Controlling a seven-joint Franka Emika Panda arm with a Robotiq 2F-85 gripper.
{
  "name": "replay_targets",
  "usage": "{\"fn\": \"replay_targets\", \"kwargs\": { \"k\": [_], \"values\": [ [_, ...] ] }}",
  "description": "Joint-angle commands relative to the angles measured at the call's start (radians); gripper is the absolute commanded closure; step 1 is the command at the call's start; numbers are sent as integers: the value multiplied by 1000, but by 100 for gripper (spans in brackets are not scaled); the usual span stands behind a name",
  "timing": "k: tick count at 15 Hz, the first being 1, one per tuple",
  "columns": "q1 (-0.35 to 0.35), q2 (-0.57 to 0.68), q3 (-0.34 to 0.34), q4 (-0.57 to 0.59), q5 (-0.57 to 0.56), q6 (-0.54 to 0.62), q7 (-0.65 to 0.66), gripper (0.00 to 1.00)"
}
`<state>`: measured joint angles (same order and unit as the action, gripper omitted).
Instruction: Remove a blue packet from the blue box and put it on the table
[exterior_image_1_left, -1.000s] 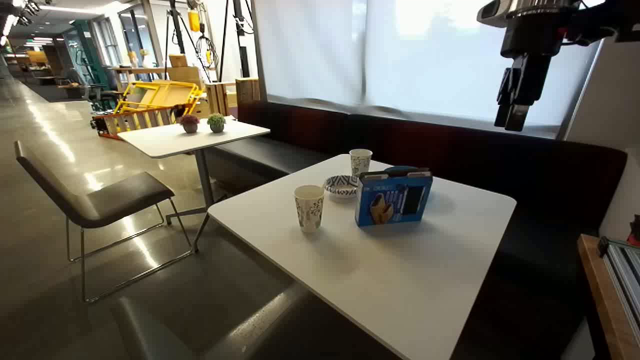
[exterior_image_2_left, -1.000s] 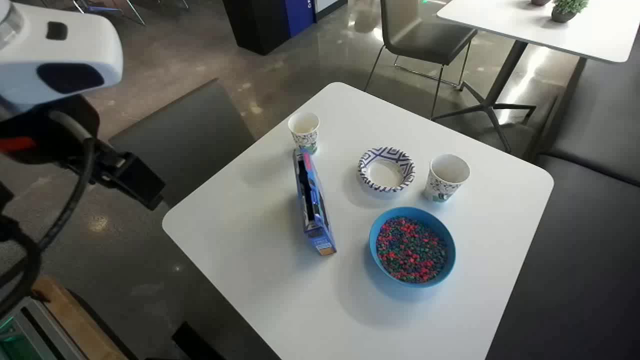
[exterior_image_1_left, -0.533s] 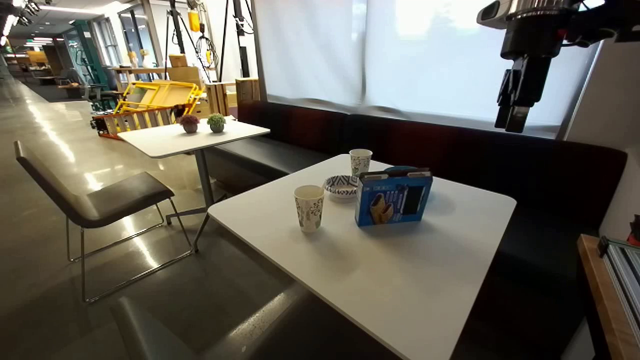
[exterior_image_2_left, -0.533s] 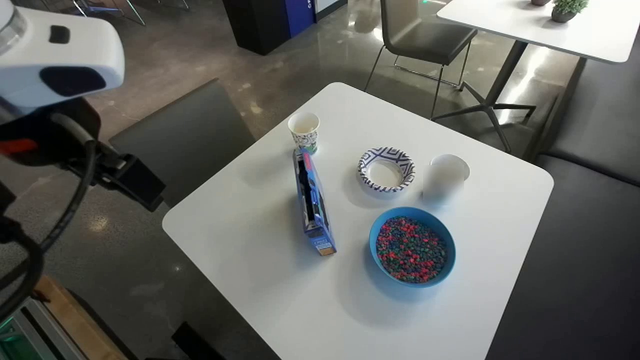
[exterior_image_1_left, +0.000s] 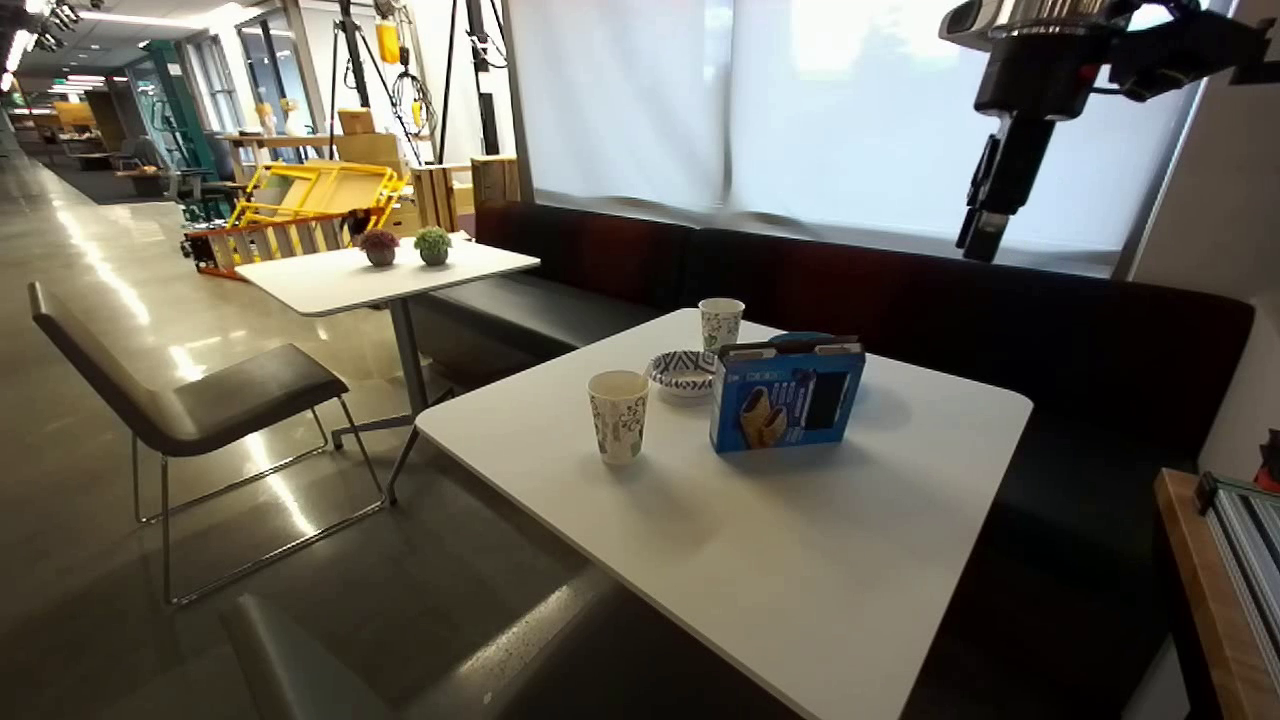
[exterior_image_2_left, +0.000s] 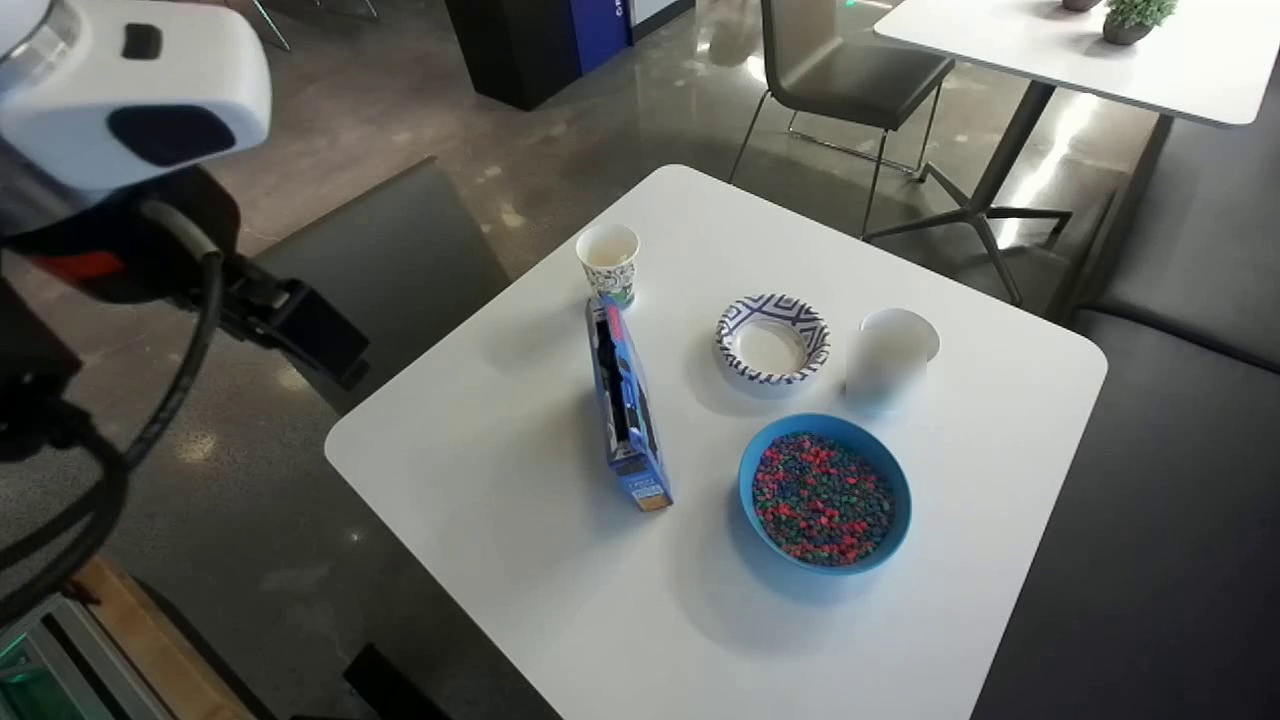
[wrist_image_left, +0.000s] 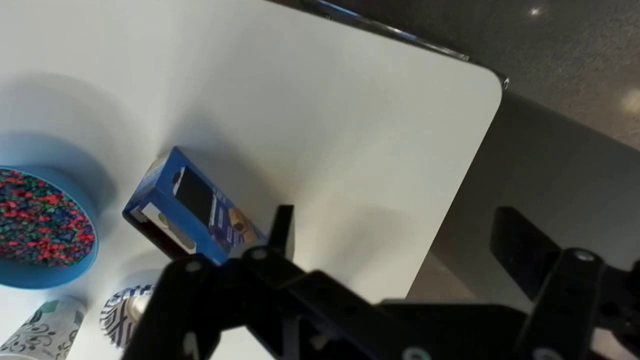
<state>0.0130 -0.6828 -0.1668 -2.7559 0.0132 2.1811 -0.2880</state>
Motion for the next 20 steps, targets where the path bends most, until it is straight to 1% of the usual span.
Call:
{"fn": "replay_targets", "kwargs": {
  "k": [1, 3, 4, 5, 6, 7, 8, 9, 10, 11, 12, 13, 14, 15, 17, 18, 19, 20],
  "values": [
    [-22, 164, 49, 19, 1, 198, 111, 0],
    [-50, 262, 86, 35, -9, 308, 220, 0],
    [-63, 310, 100, 42, -10, 367, 274, 10],
    [-81, 361, 118, 49, -18, 433, 329, 25],
    [-104, 405, 139, 56, -36, 494, 387, 32],
    [-131, 452, 159, 59, -62, 587, 440, 42],
    [-156, 499, 175, 70, -100, 654, 468, 49],
    [-195, 542, 198, 86, -157, 700, 518, 58],
    [-240, 579, 223, 106, -224, 731, 592, 65],
    [-282, 613, 240, 128, -306, 758, 667, 73],
    [-330, 637, 259, 151, -393, 763, 745, 80],
    [-354, 656, 263, 176, -473, 746, 803, 87],
    [-359, 675, 253, 195, -553, 739, 836, 95],
    [-367, 694, 246, 216, -629, 733, 873, 99],
    [-364, 731, 233, 240, -704, 726, 876, 100],
    [-358, 745, 232, 237, -713, 728, 841, 100],
    [-346, 766, 249, 211, -601, 734, 718, 100],
    [-358, 717, 234, 212, -652, 741, 804, 100]
  ]
}}
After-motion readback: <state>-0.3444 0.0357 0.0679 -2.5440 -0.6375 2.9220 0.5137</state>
